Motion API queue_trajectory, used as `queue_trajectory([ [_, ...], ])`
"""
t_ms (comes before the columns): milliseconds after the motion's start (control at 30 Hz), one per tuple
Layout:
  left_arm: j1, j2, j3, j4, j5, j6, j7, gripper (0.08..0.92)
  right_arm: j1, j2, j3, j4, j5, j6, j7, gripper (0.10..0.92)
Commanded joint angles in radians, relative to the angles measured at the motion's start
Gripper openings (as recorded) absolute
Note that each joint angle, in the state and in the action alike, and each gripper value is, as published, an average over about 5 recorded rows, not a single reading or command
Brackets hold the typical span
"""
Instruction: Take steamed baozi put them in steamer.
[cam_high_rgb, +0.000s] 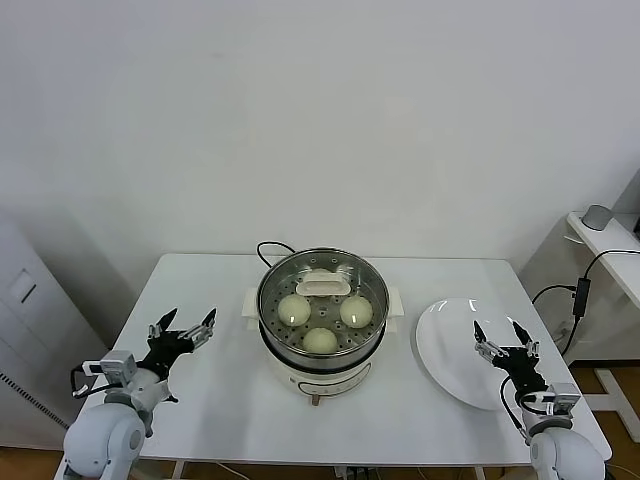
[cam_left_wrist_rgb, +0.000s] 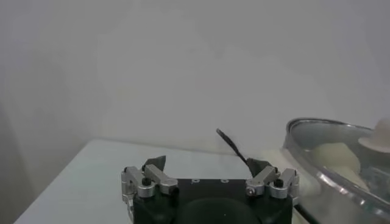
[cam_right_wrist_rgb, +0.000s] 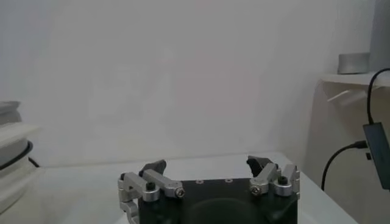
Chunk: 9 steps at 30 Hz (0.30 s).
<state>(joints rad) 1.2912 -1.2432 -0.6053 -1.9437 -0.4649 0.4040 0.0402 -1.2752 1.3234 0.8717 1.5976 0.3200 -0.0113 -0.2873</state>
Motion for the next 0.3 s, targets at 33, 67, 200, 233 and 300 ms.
queue_trajectory([
  [33,0.000,0.000,0.001,0.023,0.026,0.000,-0.008,0.823,0.001,-0.002,0.000,0.000,-0.013,-0.005,-0.001,0.823],
  [67,0.001,0.000,0.001,0.026,0.030,-0.001,-0.009,0.823,0.000,-0.002,-0.001,0.000,-0.015,-0.006,-0.001,0.823],
  [200,0.000,-0.001,0.004,0.031,0.049,-0.008,-0.009,0.823,-0.001,-0.001,-0.003,-0.001,-0.020,-0.006,-0.005,0.823],
  [233,0.000,-0.002,0.006,0.030,0.052,-0.009,-0.010,0.823,-0.001,-0.001,-0.003,-0.001,-0.021,-0.006,-0.005,0.823],
  [300,0.000,-0.003,0.007,0.030,0.053,-0.009,-0.011,0.823,-0.002,-0.001,-0.004,-0.001,-0.022,-0.006,-0.006,0.823],
])
